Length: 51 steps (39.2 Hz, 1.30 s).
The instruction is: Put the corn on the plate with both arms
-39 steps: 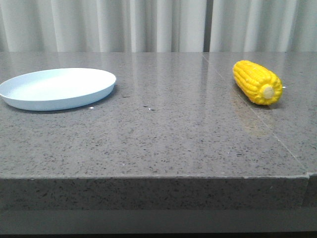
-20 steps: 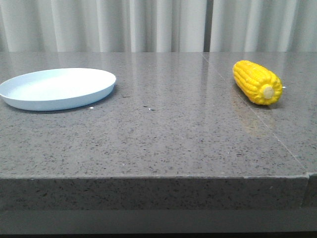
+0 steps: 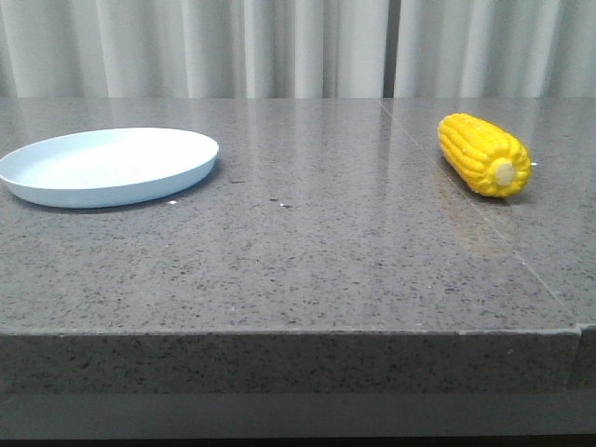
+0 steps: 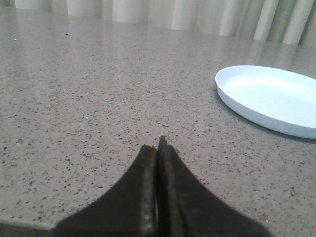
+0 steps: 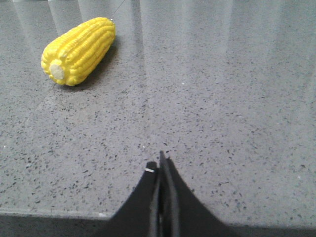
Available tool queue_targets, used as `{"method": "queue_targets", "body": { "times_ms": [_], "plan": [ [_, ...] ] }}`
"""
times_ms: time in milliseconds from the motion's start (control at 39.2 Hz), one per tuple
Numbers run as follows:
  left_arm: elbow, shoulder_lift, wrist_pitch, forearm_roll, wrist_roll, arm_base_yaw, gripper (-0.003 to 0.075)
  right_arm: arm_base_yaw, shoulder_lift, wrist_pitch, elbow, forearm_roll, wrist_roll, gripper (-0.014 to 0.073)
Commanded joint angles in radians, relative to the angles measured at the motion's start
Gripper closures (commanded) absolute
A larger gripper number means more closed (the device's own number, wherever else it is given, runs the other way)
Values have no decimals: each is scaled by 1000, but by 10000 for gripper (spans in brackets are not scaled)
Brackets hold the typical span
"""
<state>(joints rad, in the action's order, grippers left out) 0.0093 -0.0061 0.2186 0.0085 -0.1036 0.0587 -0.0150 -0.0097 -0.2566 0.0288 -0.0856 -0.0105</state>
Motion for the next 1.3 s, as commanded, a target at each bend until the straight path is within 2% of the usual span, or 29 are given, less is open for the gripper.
{"method": "queue_targets", "body": {
  "times_ms": [0, 204, 331, 433, 510, 663, 816, 943, 1122, 1275],
  "plan": [
    [22, -17, -85, -9, -2, 1, 741, 5, -18, 90, -24, 2, 11, 662],
    [22, -17, -93, 8, -2, 1, 741, 5, -18, 123, -24, 2, 11, 662],
    [22, -17, -181, 19, -2, 1, 741, 5, -18, 193, -29, 2, 11, 662],
    [14, -17, -286, 38, -2, 1, 741, 5, -18, 180, -70, 2, 11, 662],
    [-14, -17, -308, 38, -2, 1, 741, 5, -18, 154, -121, 2, 11, 662],
    [-149, -11, -247, 40, -2, 1, 741, 5, 0, 39, -283, 2, 11, 662],
    [-347, 45, -54, 160, -2, 1, 741, 5, 100, -66, -478, 0, 11, 652],
    [-494, 159, 50, 174, -2, 1, 741, 5, 230, -98, -603, 0, 11, 652],
    [-562, 311, 48, 192, 0, 1, 741, 5, 396, -91, -657, 0, 11, 652],
    [-562, 346, 24, 211, 0, 1, 740, 5, 440, -68, -658, 0, 11, 650]
  ]
}}
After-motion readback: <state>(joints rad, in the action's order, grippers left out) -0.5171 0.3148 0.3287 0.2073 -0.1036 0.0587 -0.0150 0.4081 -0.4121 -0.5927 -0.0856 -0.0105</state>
